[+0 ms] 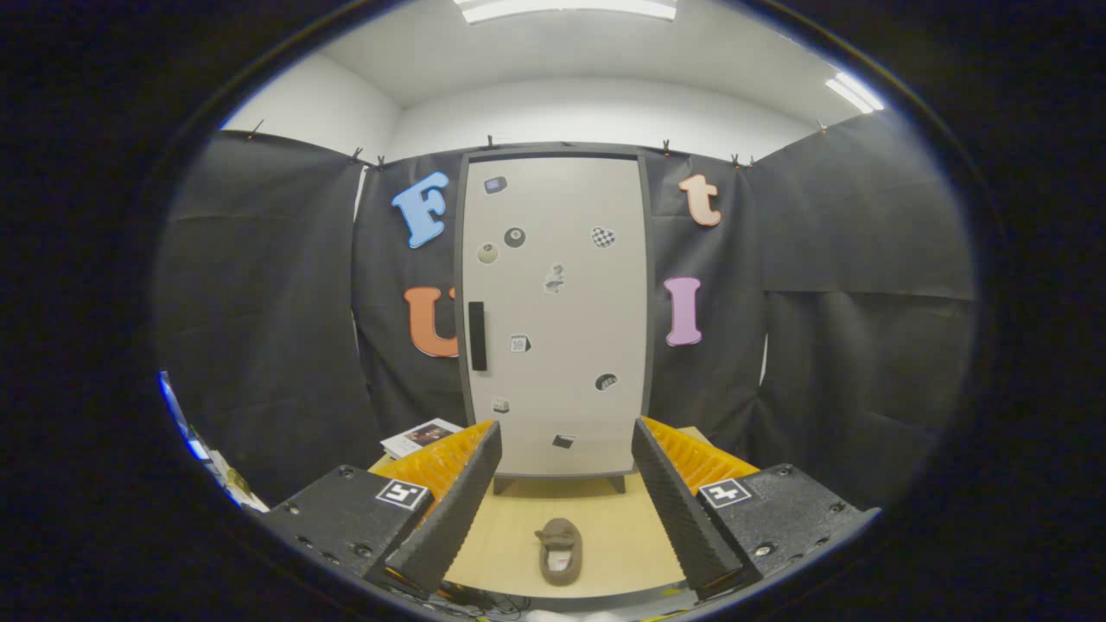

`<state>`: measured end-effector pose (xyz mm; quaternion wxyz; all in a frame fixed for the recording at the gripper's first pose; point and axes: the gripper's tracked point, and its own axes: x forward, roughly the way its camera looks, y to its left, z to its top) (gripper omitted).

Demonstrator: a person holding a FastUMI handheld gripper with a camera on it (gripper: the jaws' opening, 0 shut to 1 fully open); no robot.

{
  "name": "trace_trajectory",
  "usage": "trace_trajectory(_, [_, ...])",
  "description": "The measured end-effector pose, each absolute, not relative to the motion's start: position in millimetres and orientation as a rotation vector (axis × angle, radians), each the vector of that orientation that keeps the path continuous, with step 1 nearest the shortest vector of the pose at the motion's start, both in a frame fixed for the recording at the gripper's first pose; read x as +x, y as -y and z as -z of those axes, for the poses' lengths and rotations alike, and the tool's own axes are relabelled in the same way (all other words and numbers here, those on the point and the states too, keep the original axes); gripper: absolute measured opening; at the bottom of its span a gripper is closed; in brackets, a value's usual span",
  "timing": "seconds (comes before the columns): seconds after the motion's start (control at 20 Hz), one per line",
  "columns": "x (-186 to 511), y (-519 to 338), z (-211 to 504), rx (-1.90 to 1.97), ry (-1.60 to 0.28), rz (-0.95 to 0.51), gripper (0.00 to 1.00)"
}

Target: Open the shoe cabinet door, grab the shoes and put them into the shoe cabinet, then close the shoe cabinet door.

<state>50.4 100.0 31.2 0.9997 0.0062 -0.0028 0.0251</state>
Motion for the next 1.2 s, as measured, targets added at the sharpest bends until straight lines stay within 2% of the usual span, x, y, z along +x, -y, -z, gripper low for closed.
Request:
trace_trajectory(0.65, [234.6, -206.1, -64.7, -0.003, 0.043, -0.151, 0.99])
trace_trajectory(0.95, [323.7, -231.5, -79.0, -0.010, 0.033, -0.177, 0.99])
trace_trajectory(1.2, [371.0, -247.5, -68.8, 0.013, -0.017, -0.185, 0.99])
